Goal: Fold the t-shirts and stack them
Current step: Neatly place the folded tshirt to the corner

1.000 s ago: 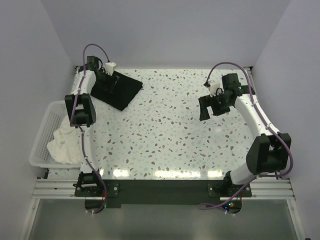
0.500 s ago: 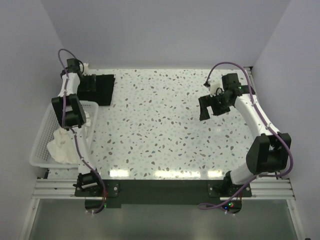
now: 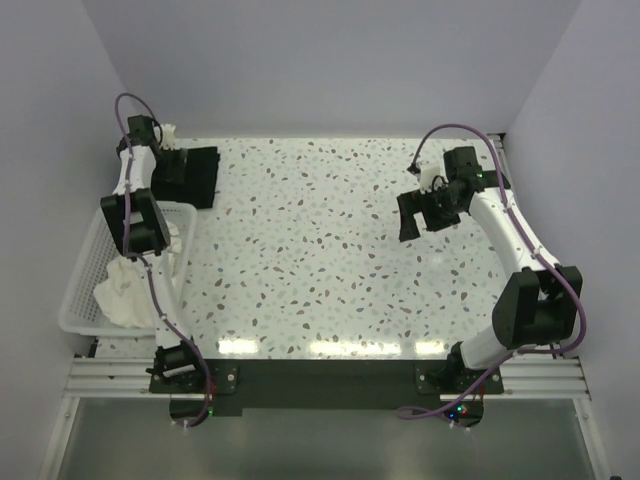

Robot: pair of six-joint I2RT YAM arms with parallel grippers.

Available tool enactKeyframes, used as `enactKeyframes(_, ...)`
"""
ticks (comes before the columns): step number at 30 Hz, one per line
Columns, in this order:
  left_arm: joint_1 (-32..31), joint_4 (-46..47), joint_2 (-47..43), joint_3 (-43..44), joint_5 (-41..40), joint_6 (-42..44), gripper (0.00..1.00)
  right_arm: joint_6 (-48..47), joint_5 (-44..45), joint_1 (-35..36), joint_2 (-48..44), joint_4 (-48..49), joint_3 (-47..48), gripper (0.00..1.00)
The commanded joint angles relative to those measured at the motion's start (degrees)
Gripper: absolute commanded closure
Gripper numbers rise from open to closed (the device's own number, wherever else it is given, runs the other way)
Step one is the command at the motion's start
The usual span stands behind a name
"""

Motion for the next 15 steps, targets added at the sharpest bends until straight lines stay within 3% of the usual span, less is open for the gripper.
enactKeyframes(1, 1.1, 1.6, 2.7, 0.1, -2.6, 4.2, 0.02, -0.2, -0.6, -0.3, 0.3, -0.4, 2.7, 0.01)
enactKeyframes(10, -1.8, 6.3, -12.2, -0.6, 5.5, 7.7, 0.0, -0.1, -2.2, -0.3, 0.7, 0.2, 4.7, 0.01)
enactKeyframes(15, -8.4, 6.2, -21.0, -1.0, 5.8, 9.8, 0.0, -0.4, -3.2, -0.3, -0.1, 0.8, 5.4, 0.01)
